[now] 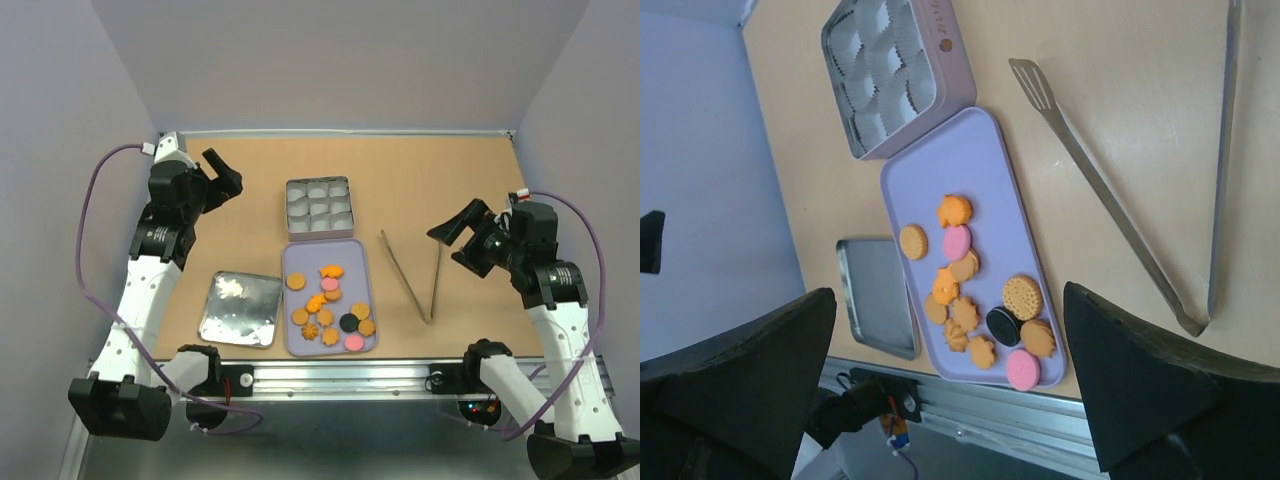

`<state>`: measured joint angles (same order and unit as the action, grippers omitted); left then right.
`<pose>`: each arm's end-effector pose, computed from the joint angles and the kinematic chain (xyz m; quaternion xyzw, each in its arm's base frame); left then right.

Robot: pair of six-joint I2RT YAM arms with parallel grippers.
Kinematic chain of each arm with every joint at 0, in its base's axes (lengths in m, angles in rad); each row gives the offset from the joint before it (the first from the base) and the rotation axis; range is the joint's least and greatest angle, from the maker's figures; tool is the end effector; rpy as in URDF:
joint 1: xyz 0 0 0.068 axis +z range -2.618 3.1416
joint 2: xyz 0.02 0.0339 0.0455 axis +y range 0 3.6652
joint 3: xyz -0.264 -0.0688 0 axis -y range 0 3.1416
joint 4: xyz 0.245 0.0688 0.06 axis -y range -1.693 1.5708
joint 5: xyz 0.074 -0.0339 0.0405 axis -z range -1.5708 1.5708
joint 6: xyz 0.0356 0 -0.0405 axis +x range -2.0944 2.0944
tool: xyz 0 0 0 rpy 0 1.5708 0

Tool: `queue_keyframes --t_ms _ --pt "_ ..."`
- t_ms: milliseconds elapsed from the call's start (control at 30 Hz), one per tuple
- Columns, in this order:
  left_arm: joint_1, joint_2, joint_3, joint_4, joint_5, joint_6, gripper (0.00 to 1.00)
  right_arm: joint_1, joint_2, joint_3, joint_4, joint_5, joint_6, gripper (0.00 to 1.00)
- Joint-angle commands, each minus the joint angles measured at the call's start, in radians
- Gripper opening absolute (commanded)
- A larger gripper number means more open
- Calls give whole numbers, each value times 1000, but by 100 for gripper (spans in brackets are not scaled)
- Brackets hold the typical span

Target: Pack the cookies

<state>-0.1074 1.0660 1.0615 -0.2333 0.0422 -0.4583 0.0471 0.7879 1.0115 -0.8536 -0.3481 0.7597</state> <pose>0.2425 -0.0277 0.3777 -0.1243 0.7760 -0.1884 0.5889 0.1455 0.0190 0.3502 0.2327 0.8502 0.3172 0.3500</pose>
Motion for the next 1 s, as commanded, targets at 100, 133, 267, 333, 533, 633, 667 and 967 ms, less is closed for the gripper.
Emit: queue_keyframes --t_ms 100,133,267,333,533,633,667,967 --pt "43 -83 2 -57 190 -132 98 -3 89 -36 100 -104 25 100" --pt "44 -92 -14 -49 209 -172 96 -4 115 -42 102 -135 21 100" --pt "43 -193 -105 -44 174 -253 95 -3 198 -4 -40 24 -55 100" --pt "43 -218 -112 -67 168 -229 95 25 296 25 -126 92 -158 100" --pt "40 -276 -141 -156 157 -154 94 255 427 81 -298 374 -206 100" --pt "38 -293 -158 -172 151 -145 92 334 476 65 -321 414 -157 100" --pt "38 -296 -159 -173 153 -145 91 362 488 62 -320 423 -148 100" --pt "38 -330 -170 -193 148 -141 87 476 544 -65 -283 457 1 100"
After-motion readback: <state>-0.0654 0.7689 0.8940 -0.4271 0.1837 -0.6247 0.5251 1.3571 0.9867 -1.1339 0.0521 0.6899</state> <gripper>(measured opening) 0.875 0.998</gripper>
